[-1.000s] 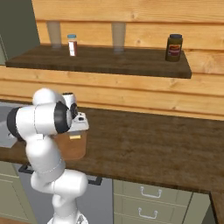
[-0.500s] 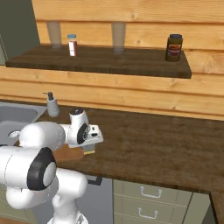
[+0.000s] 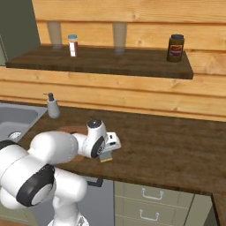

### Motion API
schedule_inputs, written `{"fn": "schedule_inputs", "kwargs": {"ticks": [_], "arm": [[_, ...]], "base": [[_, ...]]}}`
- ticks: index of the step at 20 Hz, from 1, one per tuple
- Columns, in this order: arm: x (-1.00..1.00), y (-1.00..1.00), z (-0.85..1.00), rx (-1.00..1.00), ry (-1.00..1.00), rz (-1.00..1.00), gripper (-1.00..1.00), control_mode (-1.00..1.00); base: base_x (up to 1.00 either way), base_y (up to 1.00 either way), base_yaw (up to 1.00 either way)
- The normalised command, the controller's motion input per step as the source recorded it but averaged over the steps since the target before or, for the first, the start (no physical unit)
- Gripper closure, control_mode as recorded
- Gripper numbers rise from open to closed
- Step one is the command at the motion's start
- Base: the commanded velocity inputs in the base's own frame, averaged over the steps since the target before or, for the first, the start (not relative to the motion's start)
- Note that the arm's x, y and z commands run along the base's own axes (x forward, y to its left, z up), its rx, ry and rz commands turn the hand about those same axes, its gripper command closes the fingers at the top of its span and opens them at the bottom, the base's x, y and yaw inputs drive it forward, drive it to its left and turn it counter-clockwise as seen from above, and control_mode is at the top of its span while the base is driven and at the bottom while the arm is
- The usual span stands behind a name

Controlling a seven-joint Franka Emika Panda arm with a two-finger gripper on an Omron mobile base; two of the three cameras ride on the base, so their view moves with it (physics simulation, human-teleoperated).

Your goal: Pick up the sponge from the counter and clean the cutting board by briefly scrubbing or pressing down on the cutting board. Once finished, release the sponge.

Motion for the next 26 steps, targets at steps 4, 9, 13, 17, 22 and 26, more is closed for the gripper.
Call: {"fn": "schedule_inputs", "kwargs": {"ticks": [4,9,13,17,22,26], "arm": [[0.1,0.03,0.23,0.01,0.0,-0.03,-1.0,-1.0],[0.15,0.04,0.72,0.0,0.05,-0.18,-1.0,-1.0],[-0.4,0.0,1.0,0.01,-0.08,-0.07,-1.0,-1.0],[-1.0,0.07,1.0,0.01,-0.3,0.0,-1.0,-1.0],[-0.91,0.66,1.0,-0.04,-0.29,0.03,-1.0,-1.0],[-0.47,1.0,1.0,-0.06,-0.38,0.2,-1.0,-1.0]], "base": [[0.0,0.0,0.0],[0.0,0.0,0.0],[0.0,0.0,0.0],[0.0,0.0,0.0],[0.0,0.0,0.0],[0.0,0.0,0.0]]}}
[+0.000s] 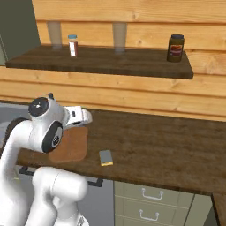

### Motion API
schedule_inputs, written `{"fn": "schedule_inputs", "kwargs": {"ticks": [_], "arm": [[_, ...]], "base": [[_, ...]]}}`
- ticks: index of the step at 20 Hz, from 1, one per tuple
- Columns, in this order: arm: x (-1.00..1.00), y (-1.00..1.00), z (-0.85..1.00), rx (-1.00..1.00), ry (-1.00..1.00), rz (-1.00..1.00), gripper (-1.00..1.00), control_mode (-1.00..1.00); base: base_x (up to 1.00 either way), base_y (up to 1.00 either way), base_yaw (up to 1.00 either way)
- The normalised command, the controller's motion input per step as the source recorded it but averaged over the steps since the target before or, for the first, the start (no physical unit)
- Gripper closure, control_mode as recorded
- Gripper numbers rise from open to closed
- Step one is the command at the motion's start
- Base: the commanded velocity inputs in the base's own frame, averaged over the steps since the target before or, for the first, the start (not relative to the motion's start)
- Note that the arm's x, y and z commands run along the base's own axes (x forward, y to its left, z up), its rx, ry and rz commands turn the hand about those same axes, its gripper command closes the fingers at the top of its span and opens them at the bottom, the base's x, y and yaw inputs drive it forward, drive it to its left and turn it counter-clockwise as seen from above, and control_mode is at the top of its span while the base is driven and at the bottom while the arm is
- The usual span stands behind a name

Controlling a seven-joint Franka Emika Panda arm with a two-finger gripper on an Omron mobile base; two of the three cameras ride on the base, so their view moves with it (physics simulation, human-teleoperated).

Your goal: Pick up the sponge from the counter and clean the cutting board by briefly scrubbing or pressing down on the cutting board. Once finished, release the sponge.

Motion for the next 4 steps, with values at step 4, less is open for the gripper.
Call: {"fn": "schedule_inputs", "kwargs": {"ticks": [4], "arm": [[-0.64,0.93,1.0,-0.06,-0.47,0.05,-1.0,-1.0]], "base": [[0.0,0.0,0.0]]}}
